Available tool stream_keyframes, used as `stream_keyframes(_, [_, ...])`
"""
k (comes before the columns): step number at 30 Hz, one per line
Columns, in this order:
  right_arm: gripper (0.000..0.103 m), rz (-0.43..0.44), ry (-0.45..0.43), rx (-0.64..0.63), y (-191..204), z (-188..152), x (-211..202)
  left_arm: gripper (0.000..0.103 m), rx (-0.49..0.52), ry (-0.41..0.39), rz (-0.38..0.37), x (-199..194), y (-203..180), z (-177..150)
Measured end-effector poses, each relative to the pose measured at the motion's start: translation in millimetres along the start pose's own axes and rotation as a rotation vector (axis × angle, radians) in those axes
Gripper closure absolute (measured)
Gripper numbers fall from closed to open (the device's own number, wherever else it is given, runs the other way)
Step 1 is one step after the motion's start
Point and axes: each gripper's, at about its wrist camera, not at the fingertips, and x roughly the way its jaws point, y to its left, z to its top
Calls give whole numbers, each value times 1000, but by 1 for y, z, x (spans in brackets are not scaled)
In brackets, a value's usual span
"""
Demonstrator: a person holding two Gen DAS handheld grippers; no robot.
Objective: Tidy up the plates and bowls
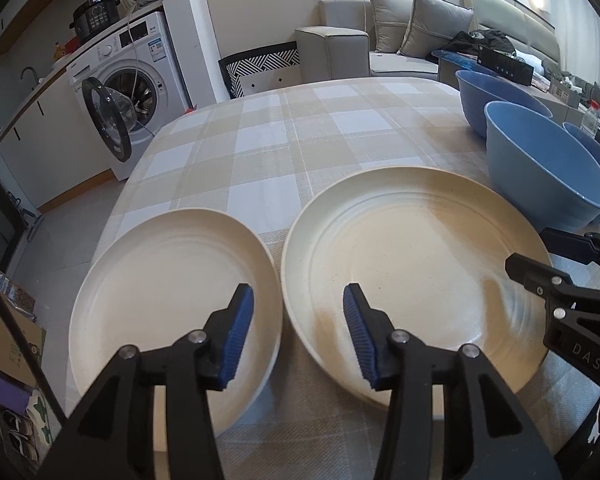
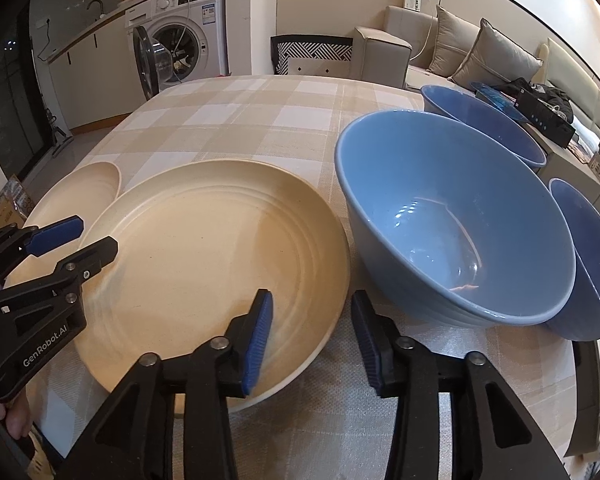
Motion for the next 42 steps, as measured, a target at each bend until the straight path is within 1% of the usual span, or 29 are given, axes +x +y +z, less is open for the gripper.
stream_keyframes(2, [53,4,-6,-5,2,0,-3,55,-12,-5,-7,-3,3,0])
stream_keyframes(3, [51,4,-10,-8,3,0,-5,55,-18,-8,-10,-4,5,0])
stream_keyframes(5, [43,11,-17,-10,5,0,-8,54,-26,-11,-10,-7,9,0])
stream_keyframes(6, [36,15,-22,-9,6,1,-9,54,-29,-12,-8,-8,10,0])
stream_keyframes(7, [31,18,-27,-9,7,1,-11,54,-35,-13,-11,-9,12,0])
stream_keyframes(8, [30,21,-34,-10,7,1,-14,53,-39,-13,-13,-10,13,0])
stream_keyframes(10, [23,25,-44,-14,9,2,-18,52,-47,-13,-18,-12,16,-1])
stream_keyframes(13, [19,21,-54,-23,12,3,-22,50,-58,-17,-24,-16,18,-2])
stream_keyframes(14, [18,18,-55,-27,13,3,-23,49,-61,-18,-27,-17,19,-2])
stream_keyframes(15, [18,18,-56,-29,13,3,-24,44,-66,-18,-31,-19,20,-2])
stream_keyframes(16, [17,19,-58,-30,14,4,-26,32,-69,-20,-31,-20,21,-2])
stream_keyframes(18, [17,24,-62,-33,16,4,-28,20,-84,-39,-22,-26,23,-3])
stream_keyframes(21, [16,35,-70,-41,19,5,-31,19,-86,-41,-3,-31,25,-4])
stream_keyframes(25, [16,47,-78,-58,26,7,-34,14,-95,-38,30,-37,31,-6])
stream_keyframes(27, [15,56,-82,-64,29,9,-35,13,-107,-31,43,-39,34,-7])
stream_keyframes(32, [14,72,-88,-89,38,15,-34,13,-128,-9,91,-40,46,-12])
stream_keyframes(37, [9,91,-97,-130,52,22,-34,13,-167,20,137,-40,62,-17])
stream_keyframes(42, [5,114,-105,-167,65,30,-33,13,-196,35,167,-40,74,-23])
